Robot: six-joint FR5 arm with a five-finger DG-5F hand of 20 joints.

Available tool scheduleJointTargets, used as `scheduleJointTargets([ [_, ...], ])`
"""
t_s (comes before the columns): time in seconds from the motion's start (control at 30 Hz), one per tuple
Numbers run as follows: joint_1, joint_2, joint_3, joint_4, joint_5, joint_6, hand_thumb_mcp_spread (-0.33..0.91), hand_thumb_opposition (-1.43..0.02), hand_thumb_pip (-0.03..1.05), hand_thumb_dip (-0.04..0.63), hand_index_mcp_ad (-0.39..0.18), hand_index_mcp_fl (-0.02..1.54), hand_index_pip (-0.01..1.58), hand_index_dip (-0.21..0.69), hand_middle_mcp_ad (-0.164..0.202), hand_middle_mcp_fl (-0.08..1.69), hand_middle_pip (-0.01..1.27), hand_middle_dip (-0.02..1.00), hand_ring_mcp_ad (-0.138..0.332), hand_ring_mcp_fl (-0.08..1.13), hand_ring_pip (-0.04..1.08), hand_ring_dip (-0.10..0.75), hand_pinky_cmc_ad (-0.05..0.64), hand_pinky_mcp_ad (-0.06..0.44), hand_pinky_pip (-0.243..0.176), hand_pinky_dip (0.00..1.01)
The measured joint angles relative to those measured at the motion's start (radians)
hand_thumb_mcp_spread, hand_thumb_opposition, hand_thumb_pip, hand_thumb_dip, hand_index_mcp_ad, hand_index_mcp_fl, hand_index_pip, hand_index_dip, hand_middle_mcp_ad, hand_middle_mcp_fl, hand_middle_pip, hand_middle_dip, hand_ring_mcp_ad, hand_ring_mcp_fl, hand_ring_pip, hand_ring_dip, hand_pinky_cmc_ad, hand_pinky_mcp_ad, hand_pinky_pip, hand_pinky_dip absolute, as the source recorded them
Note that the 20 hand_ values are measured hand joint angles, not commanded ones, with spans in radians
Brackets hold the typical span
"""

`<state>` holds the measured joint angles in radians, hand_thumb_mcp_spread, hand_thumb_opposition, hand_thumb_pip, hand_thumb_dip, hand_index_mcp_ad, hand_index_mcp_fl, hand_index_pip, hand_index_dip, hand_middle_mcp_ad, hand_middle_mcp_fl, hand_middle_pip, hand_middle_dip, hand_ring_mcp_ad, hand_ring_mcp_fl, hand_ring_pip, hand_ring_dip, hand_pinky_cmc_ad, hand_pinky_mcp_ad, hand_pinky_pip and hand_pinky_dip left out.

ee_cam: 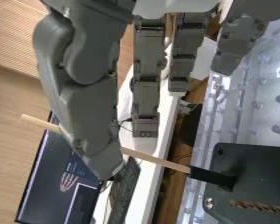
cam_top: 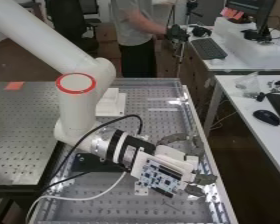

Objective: Grab the chopstick and place it in the clear container

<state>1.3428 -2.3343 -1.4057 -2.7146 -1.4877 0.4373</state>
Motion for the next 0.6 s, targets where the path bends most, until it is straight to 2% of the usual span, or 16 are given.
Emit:
scheduleJointTargets([
  [0.07,0.000,0.000,0.001,-0.001,0.002,-0.001,0.65,-1.02,0.43,0.253,-0.309,1.04,0.61,0.208,-0.024,1.11,0.13,0.64,0.068,0.36,0.10,0.379,0.368,0.298,-0.037,0.18],
  [0.27,-0.001,-0.005,0.009,0.000,0.003,-0.007,0.66,-1.03,0.43,0.253,-0.309,1.07,0.60,0.208,-0.024,1.13,0.13,0.64,0.068,0.36,0.10,0.379,0.368,0.295,-0.037,0.18],
  [0.4,-0.003,-0.012,0.018,0.000,-0.003,-0.013,0.69,-1.03,0.42,0.257,-0.354,1.09,0.58,0.236,-0.026,1.15,0.13,0.65,0.072,0.38,0.12,0.396,0.374,0.298,-0.031,0.18],
  [0.6,-0.005,-0.020,0.028,-0.002,0.004,-0.018,0.69,-1.04,0.40,0.248,-0.361,1.13,0.55,0.248,-0.024,1.17,0.13,0.65,0.070,0.38,0.12,0.407,0.368,0.295,-0.035,0.18],
])
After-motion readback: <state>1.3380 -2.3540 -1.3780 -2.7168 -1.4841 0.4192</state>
